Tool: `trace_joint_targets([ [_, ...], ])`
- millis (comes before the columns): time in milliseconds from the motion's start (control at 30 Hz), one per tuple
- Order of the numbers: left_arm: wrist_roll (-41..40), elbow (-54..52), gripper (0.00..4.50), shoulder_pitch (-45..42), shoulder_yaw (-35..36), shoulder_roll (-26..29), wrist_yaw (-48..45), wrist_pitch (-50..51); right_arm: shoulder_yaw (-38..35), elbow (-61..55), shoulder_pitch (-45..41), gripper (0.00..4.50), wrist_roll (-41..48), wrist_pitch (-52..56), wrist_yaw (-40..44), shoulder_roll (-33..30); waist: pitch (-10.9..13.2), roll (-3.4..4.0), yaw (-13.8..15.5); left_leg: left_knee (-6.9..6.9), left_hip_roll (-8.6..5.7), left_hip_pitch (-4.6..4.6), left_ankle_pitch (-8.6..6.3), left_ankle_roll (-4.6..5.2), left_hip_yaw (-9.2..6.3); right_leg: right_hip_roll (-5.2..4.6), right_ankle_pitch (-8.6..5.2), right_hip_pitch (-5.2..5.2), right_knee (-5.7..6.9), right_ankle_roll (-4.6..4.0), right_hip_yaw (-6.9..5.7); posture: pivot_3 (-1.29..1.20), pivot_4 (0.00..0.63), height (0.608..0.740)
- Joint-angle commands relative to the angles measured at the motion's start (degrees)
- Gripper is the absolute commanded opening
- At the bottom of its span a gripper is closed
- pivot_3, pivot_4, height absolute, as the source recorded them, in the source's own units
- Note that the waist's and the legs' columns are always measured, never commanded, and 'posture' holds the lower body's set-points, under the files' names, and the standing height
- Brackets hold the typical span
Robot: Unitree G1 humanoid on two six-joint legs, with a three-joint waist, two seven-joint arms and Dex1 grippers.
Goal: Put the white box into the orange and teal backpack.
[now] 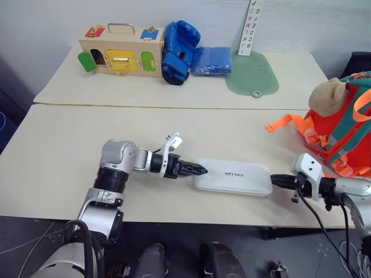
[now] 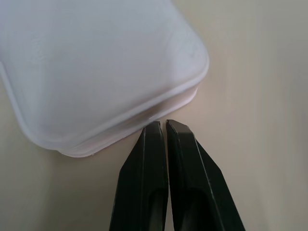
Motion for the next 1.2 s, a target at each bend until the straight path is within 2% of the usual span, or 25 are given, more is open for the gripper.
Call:
trace_joint_targets([
  [33, 1.55, 4.48, 3.98, -0.84, -1.77, -2.0, 1.42, -2.87, -0.12, -3.32, -0.62, 0.08, 1.36, 1.42, -0.65, 0.7, 0.0, 0.0, 0.09, 0.02, 0.0, 0.01, 0.0, 0.0, 0.01, 0.0, 0.0, 0.01, 0.0, 0.0, 0.01, 0.0, 0.15, 0.74],
  [367, 0.77, 8.05, 3.98, -3.62, -1.52, -5.04, 1.18, -3.72, 0.27, -5.54, -0.13, 0.08, 0.92, 2.34, -1.61, 1.83, 0.0, -0.01, 0.26, 0.08, -0.05, 0.0, -0.01, 0.04, -0.07, -0.08, 0.0, 0.07, 0.0, 0.0, -0.05, 0.0, 0.15, 0.74],
  [467, -0.56, 7.77, 3.43, -4.29, 0.97, -5.18, 0.78, -3.14, 0.6, -5.18, -0.29, 0.0, 0.3, 2.03, -2.07, 2.35, 0.01, -0.01, 0.16, 0.08, -0.05, 0.0, -0.01, 0.04, -0.06, -0.08, 0.0, 0.07, 0.0, 0.01, -0.05, 0.0, 0.15, 0.74],
  [700, -4.54, 3.55, 1.36, -4.2, 5.64, -2.55, -0.09, -0.22, -0.79, -5.25, 0.52, 0.0, 0.57, 2.5, -5.33, 3.35, 0.02, -0.03, -0.19, 0.05, 0.01, -0.06, -0.01, 0.0, -0.05, -0.03, 0.0, -0.01, 0.0, 0.0, -0.04, 0.0, 0.15, 0.74],
  [733, -5.11, 3.02, 1.23, -3.98, 6.74, -2.36, 0.37, 0.13, -1.11, -5.47, 0.84, 0.0, 0.61, 2.94, -5.97, 3.37, 0.02, -0.04, -0.21, 0.04, 0.01, -0.02, -0.01, -0.01, -0.04, -0.02, 0.0, 0.0, 0.01, 0.0, -0.03, 0.0, 0.15, 0.74],
  [833, -6.64, 1.12, 1.21, -3.02, 10.56, -2.22, 1.91, 0.86, -3.39, -7.08, 2.76, 0.0, 2.09, 4.62, -7.84, 3.49, 0.02, -0.04, -0.09, 0.04, 0.02, -0.03, 0.01, -0.03, -0.05, 0.0, 0.0, -0.01, 0.03, 0.0, -0.03, 0.0, 0.15, 0.74],
  [967, -9.44, -4.27, 1.21, -0.68, 17.92, -1.19, 4.04, 1.14, -12.29, -14.15, 10.06, 0.93, 8.67, 11.0, -8.88, 2.56, 0.02, -0.04, 0.16, -0.06, 0.01, -0.08, 0.0, -0.03, -0.11, -0.02, 0.0, -0.03, -0.02, -0.01, -0.04, 0.0, 0.15, 0.74],
  [1067, -12.24, -9.87, 1.21, 0.37, 23.52, 1.02, 5.47, 3.8, -24.4, -18.81, 16.54, 1.93, 14.25, 16.99, -10.02, 1.91, 0.03, -0.05, 0.16, -0.11, 0.0, -0.12, 0.0, -0.04, -0.1, -0.02, -0.01, -0.06, -0.06, -0.01, -0.04, 0.0, 0.15, 0.74],
  [1200, -17.7, -22.77, 1.21, 5.38, 29.9, 3.59, 5.18, 2.18, -41.67, -16.87, 19.84, 3.34, 21.21, 26.02, -12.52, 0.16, 0.07, -0.11, -0.07, -0.14, 0.0, -0.06, 0.0, -0.03, -0.09, -0.05, 0.0, 0.0, -0.08, -0.01, -0.02, 0.0, 0.15, 0.74],
])
